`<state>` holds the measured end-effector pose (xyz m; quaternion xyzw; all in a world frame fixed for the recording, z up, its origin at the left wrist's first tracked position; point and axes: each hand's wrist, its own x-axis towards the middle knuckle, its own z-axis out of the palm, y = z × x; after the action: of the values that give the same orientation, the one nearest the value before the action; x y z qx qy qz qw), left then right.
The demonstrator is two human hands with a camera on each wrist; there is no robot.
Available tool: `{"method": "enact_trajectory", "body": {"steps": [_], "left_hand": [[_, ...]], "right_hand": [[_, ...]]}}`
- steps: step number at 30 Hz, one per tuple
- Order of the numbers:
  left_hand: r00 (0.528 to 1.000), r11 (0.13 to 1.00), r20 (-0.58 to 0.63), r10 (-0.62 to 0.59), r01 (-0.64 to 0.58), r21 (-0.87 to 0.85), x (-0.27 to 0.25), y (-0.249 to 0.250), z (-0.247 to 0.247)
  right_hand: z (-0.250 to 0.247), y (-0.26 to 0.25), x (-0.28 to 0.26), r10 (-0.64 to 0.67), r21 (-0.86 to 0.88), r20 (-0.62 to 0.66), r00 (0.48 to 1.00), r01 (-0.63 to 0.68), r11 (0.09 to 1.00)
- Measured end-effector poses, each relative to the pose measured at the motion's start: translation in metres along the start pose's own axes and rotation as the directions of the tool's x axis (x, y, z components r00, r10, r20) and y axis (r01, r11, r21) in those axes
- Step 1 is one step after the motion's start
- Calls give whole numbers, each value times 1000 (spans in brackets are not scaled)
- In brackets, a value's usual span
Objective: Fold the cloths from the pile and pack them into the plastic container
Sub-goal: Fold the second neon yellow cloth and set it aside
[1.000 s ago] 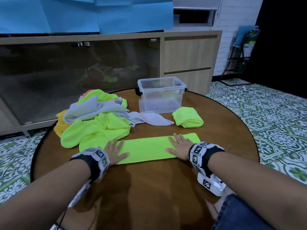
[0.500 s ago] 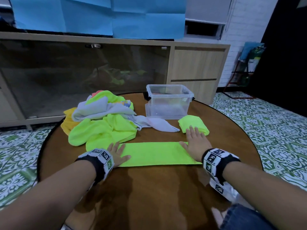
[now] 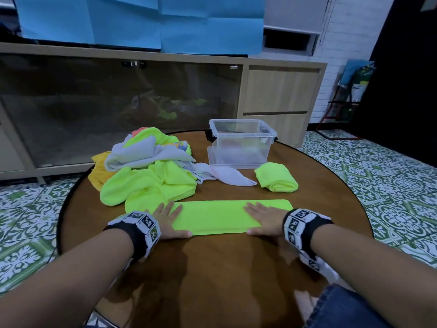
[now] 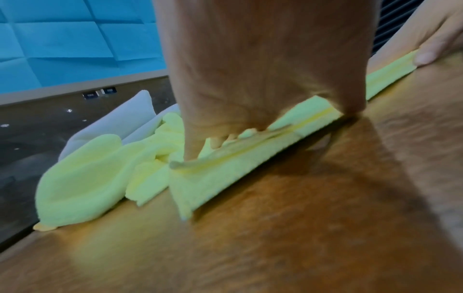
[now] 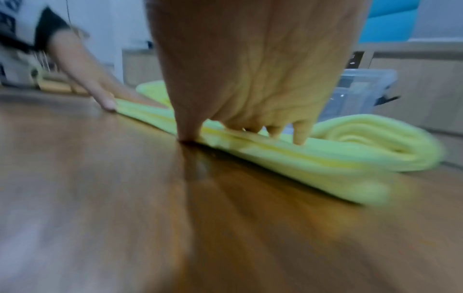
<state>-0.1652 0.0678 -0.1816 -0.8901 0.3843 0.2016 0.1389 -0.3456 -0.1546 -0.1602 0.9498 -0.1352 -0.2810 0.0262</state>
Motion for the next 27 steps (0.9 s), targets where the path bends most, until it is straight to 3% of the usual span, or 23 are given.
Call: {"method": "enact_trajectory", "body": {"steps": [2,5,7,10,13,18,22,27], "left_hand": [[998,996,-45,47,-43,84,-6,-3,-6],[966,959,-150,210,-173,226,-13,-4,-15],[956,943,-129,262,-226,245,-16,1,-19],[972,945,-24,233,-221,242,-19,11,-20],[979,945,-1,203,-195,261,-19,14,-18],[976,983,-115,183,-179,44,-15,15,-26],[960,974,-212,184,-149,173,-12,7,-32],[949,950,-274,156,-68,305,-14,-20,-28]], "right_hand": [[3,20,-16,19,-60,-60,998,-22,998],[0,38,-36,22,-187,-176,984,-55,981],[-1,40,-41,1,-282,-147,989,-43,958],[3,36,-40,2,-333,-53,999,-19,943],[5,35,-37,26,-285,-74,997,-46,957],[5,7,-23,-8,-181,-204,979,-30,983],[0,-17,-8,-30,-186,-268,963,-21,982],[-4,13,-18,-1,-152,-216,976,-33,988]]}}
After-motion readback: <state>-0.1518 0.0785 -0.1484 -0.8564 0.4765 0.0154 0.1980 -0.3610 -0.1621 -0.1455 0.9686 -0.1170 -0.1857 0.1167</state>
